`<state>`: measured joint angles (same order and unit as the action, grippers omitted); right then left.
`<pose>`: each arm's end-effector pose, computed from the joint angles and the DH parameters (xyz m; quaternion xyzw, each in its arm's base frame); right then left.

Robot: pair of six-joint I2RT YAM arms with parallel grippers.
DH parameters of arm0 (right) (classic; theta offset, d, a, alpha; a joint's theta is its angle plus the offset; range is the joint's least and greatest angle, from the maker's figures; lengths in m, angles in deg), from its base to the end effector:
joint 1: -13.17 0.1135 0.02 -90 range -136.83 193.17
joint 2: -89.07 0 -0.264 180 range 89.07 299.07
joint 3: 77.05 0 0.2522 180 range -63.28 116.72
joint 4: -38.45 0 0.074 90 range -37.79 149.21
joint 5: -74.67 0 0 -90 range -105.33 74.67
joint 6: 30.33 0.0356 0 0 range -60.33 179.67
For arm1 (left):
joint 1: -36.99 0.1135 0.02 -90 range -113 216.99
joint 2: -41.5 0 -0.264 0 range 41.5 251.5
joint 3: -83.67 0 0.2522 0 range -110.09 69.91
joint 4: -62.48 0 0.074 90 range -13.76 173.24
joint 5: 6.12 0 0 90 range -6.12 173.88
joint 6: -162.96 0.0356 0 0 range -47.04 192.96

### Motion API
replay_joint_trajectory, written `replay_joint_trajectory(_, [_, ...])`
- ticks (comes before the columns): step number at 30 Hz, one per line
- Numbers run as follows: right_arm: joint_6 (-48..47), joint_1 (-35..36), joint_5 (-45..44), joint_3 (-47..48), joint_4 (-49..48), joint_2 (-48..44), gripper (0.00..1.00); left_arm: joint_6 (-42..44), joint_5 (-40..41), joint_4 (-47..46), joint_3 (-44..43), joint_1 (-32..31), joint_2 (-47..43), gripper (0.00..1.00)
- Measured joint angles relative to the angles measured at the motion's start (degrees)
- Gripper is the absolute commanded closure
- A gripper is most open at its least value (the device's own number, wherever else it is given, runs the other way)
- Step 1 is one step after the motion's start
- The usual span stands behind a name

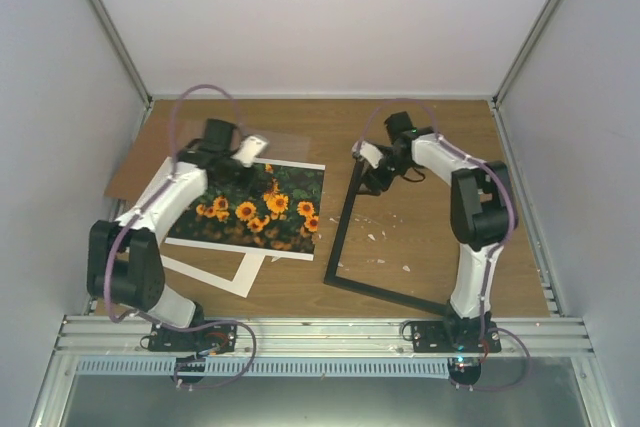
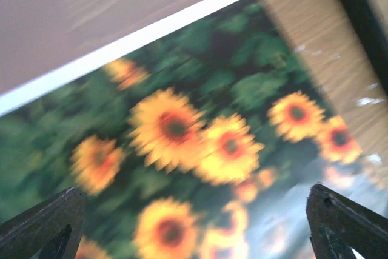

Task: Put the photo into the frame
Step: Adjust the photo frame at the center of the board.

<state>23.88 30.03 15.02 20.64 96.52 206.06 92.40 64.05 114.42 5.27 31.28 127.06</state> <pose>0.3783 0.1334 0.1632 -0.4512 0.8470 0.2392 0.1475 0.3023 -0.0424 0.2530 0.2515 0.9167 -0.1334 0.2804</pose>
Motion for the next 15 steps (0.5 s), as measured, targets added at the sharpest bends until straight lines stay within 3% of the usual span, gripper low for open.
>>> replay_joint_trajectory(3, [2.1,-4.0,2.0,-1.6,-0.2,-6.3,0.33,-5.2,5.6,-4.7,-2.1,-13.4,3.2,0.01])
replay_joint_trajectory(7, [4.0,-15.0,2.4,-6.0,-0.7,-17.4,0.29,-12.7,11.1,-9.9,-6.3,-26.0,10.7,0.01])
replay_joint_trajectory(11, [4.9,-24.7,1.0,-10.5,-0.2,-24.7,0.24,-20.2,16.2,-12.5,-12.2,-33.2,20.2,0.02])
replay_joint_trajectory(15, [6.8,-28.5,0.2,-14.9,0.7,-27.4,0.23,-25.4,20.2,-12.6,-16.8,-34.9,27.6,0.05])
